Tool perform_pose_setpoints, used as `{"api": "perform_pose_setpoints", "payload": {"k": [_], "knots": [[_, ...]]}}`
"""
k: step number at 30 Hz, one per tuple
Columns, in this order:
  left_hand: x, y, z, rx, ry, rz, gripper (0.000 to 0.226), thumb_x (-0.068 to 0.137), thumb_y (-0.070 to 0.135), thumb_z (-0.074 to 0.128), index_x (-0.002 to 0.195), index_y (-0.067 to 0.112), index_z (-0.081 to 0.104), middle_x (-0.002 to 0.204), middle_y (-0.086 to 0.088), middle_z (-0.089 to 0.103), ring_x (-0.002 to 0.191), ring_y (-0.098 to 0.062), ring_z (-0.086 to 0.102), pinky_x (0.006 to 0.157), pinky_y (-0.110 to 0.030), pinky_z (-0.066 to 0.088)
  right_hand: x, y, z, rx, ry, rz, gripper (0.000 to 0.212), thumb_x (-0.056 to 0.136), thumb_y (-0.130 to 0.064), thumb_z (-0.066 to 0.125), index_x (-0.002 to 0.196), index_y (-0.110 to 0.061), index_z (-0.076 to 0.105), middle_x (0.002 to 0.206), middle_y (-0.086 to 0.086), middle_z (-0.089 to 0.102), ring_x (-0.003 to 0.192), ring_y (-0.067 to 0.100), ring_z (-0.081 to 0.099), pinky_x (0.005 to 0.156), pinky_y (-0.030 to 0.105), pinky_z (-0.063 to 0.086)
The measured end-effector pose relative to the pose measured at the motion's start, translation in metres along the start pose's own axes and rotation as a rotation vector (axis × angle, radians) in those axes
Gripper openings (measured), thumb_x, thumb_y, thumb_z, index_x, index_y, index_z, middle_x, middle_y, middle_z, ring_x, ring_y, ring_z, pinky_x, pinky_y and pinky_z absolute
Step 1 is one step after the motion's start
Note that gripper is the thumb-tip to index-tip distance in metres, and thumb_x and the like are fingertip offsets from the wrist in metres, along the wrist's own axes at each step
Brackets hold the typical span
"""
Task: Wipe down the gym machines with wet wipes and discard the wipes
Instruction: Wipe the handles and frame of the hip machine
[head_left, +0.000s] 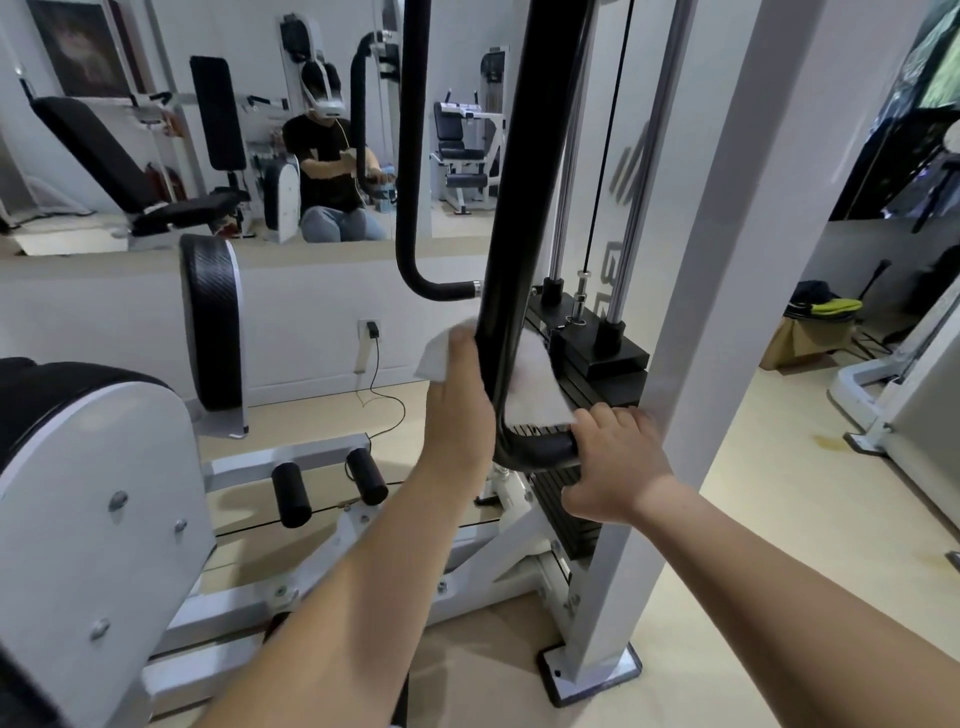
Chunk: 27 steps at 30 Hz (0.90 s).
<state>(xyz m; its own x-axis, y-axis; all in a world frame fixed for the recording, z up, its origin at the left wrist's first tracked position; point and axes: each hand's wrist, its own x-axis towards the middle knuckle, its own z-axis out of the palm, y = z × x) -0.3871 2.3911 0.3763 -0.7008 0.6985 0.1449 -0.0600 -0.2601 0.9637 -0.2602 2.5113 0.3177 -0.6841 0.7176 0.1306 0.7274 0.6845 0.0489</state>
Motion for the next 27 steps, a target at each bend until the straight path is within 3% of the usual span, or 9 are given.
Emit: {"api": "perform_pose_setpoints", "payload": {"k": [4, 7, 11, 15, 18, 22, 23, 25, 27], "knots": [[-0.022, -0.044, -0.007, -0.161, 0.001, -0.225, 0.054, 0.108, 0.051, 0.028, 0.095, 0.018, 0.068, 0.087, -0.002, 0.074, 0.086, -0.012, 0.069, 0.079, -0.028, 0.051, -0.002, -0.001, -0.001, 0.015, -0.012, 0.003, 0.053, 0.061, -0.039, 0.059, 0.11, -0.027, 0.045, 0.105, -0.006, 0.04, 0.117, 0.024, 0.05, 0.117, 0.043, 0.025], [-0.012, -0.022, -0.005, -0.135, 0.03, -0.299, 0.054, 0.108, 0.05, 0.029, 0.087, 0.019, 0.067, 0.075, -0.001, 0.07, 0.076, -0.013, 0.068, 0.08, -0.032, 0.048, -0.002, 0.0, -0.002, 0.02, -0.011, -0.001, 0.05, 0.06, -0.041, 0.054, 0.106, -0.029, 0.04, 0.103, -0.006, 0.039, 0.116, 0.024, 0.05, 0.117, 0.043, 0.026], [0.016, 0.041, 0.001, -0.065, -0.062, -0.142, 0.05, 0.106, 0.052, 0.037, 0.088, 0.021, 0.072, 0.069, 0.004, 0.073, 0.076, -0.013, 0.072, 0.077, -0.032, 0.051, -0.001, 0.0, -0.001, 0.006, 0.001, 0.003, 0.05, 0.057, -0.048, 0.048, 0.102, -0.03, 0.034, 0.107, -0.006, 0.042, 0.116, 0.026, 0.051, 0.116, 0.042, 0.028], [0.009, 0.033, 0.011, 0.084, -0.041, 0.024, 0.059, 0.102, 0.064, 0.028, 0.101, 0.023, 0.071, 0.086, -0.003, 0.072, 0.087, -0.014, 0.068, 0.082, -0.034, 0.051, -0.001, 0.0, -0.001, 0.009, -0.004, 0.001, 0.054, 0.058, -0.05, 0.048, 0.107, -0.029, 0.04, 0.106, -0.007, 0.04, 0.116, 0.025, 0.051, 0.116, 0.042, 0.028], [-0.018, -0.016, -0.001, 0.042, 0.076, 0.017, 0.045, 0.108, 0.051, 0.029, 0.102, 0.027, 0.066, 0.085, 0.001, 0.067, 0.082, -0.009, 0.063, 0.075, -0.027, 0.047, -0.002, -0.002, -0.003, 0.037, -0.013, 0.009, 0.051, 0.059, -0.048, 0.051, 0.104, -0.031, 0.036, 0.104, -0.007, 0.038, 0.115, 0.024, 0.05, 0.116, 0.041, 0.027], [-0.081, -0.053, -0.015, 0.193, 0.151, -0.255, 0.035, 0.107, 0.05, 0.032, 0.079, 0.036, 0.048, 0.068, 0.009, 0.054, 0.064, 0.005, 0.056, 0.061, -0.01, 0.04, -0.004, -0.003, 0.0, 0.087, 0.027, 0.008, 0.049, 0.062, -0.043, 0.058, 0.107, -0.03, 0.041, 0.104, -0.008, 0.039, 0.115, 0.023, 0.05, 0.118, 0.043, 0.024], [-0.091, -0.058, -0.017, 0.216, 0.156, -0.327, 0.034, 0.105, 0.053, 0.033, 0.081, 0.034, 0.048, 0.074, 0.013, 0.051, 0.069, 0.003, 0.052, 0.068, -0.014, 0.04, -0.004, -0.003, 0.001, 0.114, 0.048, 0.005, 0.048, 0.064, -0.042, 0.06, 0.108, -0.03, 0.043, 0.105, -0.008, 0.041, 0.116, 0.022, 0.05, 0.119, 0.044, 0.023], [-0.099, -0.053, -0.017, 0.163, 0.173, -0.436, 0.047, 0.103, 0.06, 0.035, 0.113, 0.022, 0.06, 0.106, -0.001, 0.062, 0.099, -0.014, 0.057, 0.092, -0.032, 0.042, -0.007, 0.0, 0.003, 0.171, 0.072, -0.024, 0.054, 0.067, -0.041, 0.063, 0.118, -0.03, 0.049, 0.112, -0.008, 0.046, 0.121, 0.021, 0.048, 0.122, 0.045, 0.018], [-0.098, -0.033, -0.012, 0.213, 0.185, -0.41, 0.05, 0.104, 0.058, 0.036, 0.133, 0.021, 0.053, 0.112, 0.001, 0.063, 0.101, -0.015, 0.058, 0.087, -0.031, 0.042, -0.016, 0.007, 0.006, 0.251, 0.092, -0.096, 0.066, 0.072, -0.04, 0.066, 0.135, -0.028, 0.05, 0.128, -0.007, 0.05, 0.13, 0.019, 0.043, 0.125, 0.044, 0.015]]}}
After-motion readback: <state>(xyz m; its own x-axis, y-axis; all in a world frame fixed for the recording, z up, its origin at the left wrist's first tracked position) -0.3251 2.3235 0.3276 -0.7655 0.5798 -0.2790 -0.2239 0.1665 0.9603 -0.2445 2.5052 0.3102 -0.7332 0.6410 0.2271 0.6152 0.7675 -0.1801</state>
